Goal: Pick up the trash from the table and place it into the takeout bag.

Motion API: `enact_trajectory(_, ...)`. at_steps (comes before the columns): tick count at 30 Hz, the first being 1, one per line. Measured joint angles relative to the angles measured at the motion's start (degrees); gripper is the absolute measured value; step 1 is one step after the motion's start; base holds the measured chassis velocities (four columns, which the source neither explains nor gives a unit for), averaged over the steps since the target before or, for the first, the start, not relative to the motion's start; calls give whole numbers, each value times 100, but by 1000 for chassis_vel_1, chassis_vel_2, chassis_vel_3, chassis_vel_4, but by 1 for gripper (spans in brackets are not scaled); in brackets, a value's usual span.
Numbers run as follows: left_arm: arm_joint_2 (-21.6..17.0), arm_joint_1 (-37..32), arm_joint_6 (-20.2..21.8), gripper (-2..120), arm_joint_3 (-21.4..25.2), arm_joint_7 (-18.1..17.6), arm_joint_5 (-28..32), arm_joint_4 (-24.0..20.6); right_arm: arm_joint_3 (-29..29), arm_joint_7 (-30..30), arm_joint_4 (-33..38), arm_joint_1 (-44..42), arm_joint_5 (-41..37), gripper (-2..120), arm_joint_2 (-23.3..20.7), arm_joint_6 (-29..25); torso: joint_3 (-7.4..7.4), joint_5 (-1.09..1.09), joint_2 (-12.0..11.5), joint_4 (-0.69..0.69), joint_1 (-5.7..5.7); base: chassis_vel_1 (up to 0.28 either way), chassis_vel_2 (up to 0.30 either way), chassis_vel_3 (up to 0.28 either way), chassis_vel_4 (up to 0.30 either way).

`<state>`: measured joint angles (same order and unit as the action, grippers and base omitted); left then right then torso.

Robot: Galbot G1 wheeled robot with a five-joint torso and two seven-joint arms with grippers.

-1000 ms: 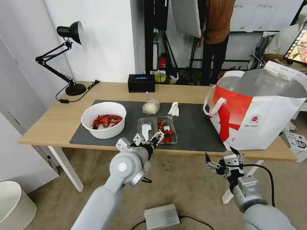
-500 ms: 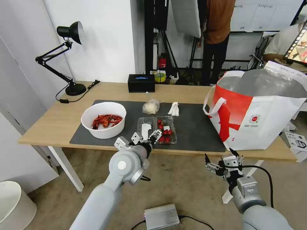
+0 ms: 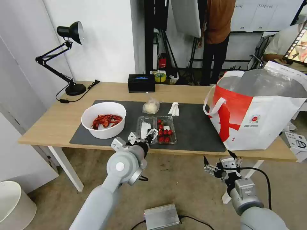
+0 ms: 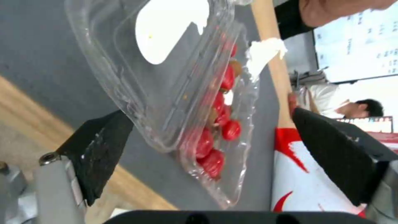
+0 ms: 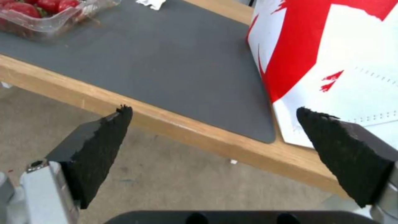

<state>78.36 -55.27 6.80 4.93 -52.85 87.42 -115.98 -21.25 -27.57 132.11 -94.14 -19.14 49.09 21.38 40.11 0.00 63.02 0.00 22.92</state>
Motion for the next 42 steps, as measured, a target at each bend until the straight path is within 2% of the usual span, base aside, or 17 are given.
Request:
enact_trajectory(11, -63, -183, -222, 100, 70, 288, -210, -299, 16, 9, 0, -19, 36, 100, 36, -6, 0, 0, 0, 0, 0, 0, 0, 0, 0)
enact_trajectory(16, -48, -194, -336, 100, 69, 556, -211, -443, 38, 13, 0, -23, 67, 100, 75, -10, 0, 0, 0, 0, 0, 0, 0, 0, 0)
enact_trajectory(20, -7, -207, -353, 100, -8, 749, -196, -522, 31, 15, 0, -47, 88, 100, 82, -12, 0, 0, 0, 0, 0, 0, 0, 0, 0)
enact_trajectory(26, 6, -226, -344, 100, -147, 845, -155, -644, 2, 16, 12, -71, 100, 100, 76, -19, 0, 0, 0, 0, 0, 0, 0, 0, 0)
enact_trajectory(35, 15, -239, 9, 100, -438, 801, -118, -654, -26, 16, 33, -83, 101, 100, 64, -27, 0, 0, 0, 0, 0, 0, 0, 0, 0)
enact_trajectory(37, -84, -215, 134, 100, -514, 772, -455, -578, -34, 15, 50, -85, 99, 100, 63, -29, 0, 0, 0, 0, 0, 0, 0, 0, 0)
enact_trajectory(42, -296, -99, 277, 99, -550, 777, -779, -510, -48, 11, 91, -86, 77, 100, 66, -30, 0, 0, 0, 0, 0, 0, 0, 0, 0)
